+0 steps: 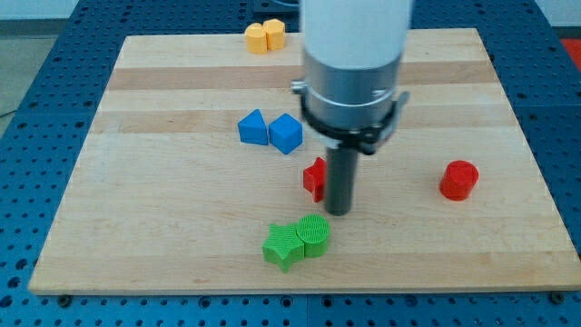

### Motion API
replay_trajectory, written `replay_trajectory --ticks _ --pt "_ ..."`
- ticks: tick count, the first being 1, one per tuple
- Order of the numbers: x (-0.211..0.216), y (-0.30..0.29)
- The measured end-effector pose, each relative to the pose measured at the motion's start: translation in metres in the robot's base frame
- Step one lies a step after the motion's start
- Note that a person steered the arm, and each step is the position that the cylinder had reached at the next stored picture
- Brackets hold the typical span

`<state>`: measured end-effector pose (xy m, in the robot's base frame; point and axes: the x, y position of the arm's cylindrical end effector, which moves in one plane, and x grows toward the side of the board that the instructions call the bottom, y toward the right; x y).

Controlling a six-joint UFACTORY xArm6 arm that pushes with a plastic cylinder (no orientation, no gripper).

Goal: Push the red star into the green blocks

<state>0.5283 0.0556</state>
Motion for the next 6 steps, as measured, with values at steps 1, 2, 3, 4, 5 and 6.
replay_trajectory --ticks 1,2,3,4,5,6 --pt "-0.034 0.012" --pt "-0.064 -0.01" --pt "-0.039 -0.05" --pt "-0.004 -0.076" --pt "-0.008 -0.084" --pt "-0.036 -0.075"
